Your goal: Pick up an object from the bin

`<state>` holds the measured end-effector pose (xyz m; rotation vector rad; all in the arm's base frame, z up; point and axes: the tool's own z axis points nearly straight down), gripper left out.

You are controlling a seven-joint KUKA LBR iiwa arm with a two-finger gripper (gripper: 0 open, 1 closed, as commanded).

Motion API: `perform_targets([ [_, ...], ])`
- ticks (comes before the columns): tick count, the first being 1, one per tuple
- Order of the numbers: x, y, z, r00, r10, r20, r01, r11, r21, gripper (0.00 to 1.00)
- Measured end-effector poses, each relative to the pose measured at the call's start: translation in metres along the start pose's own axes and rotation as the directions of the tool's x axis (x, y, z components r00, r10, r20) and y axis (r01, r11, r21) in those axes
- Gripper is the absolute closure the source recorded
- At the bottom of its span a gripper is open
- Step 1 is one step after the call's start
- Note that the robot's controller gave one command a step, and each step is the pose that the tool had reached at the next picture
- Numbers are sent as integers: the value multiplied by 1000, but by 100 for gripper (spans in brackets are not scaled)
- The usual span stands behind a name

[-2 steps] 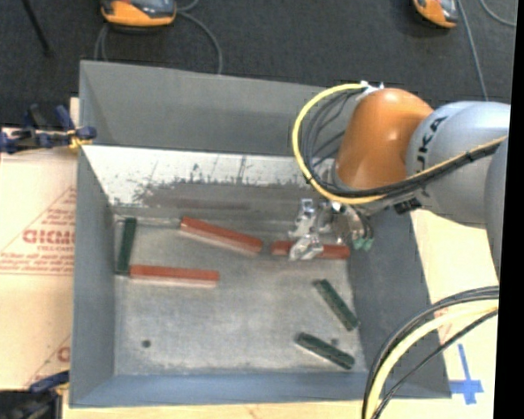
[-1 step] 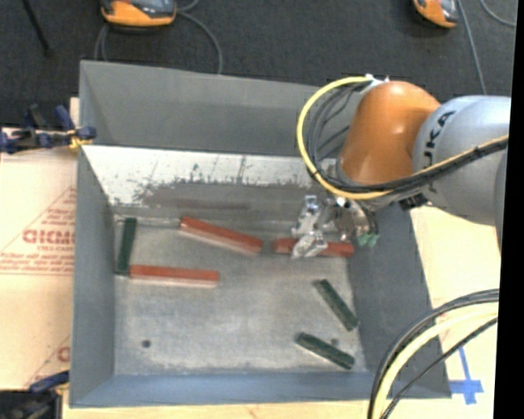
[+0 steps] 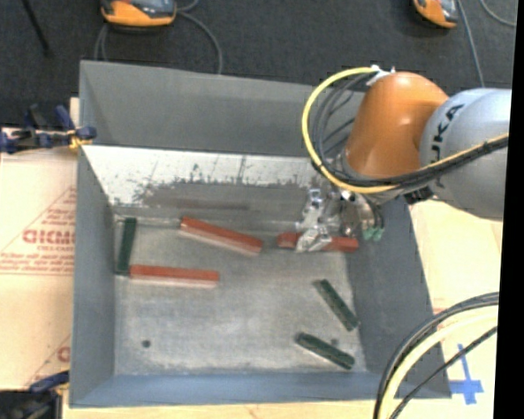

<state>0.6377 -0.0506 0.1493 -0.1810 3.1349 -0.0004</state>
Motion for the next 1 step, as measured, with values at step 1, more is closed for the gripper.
perform_targets([
  [1, -1, 0, -16, 1000, 0, 2, 0, 1000, 1, 100],
])
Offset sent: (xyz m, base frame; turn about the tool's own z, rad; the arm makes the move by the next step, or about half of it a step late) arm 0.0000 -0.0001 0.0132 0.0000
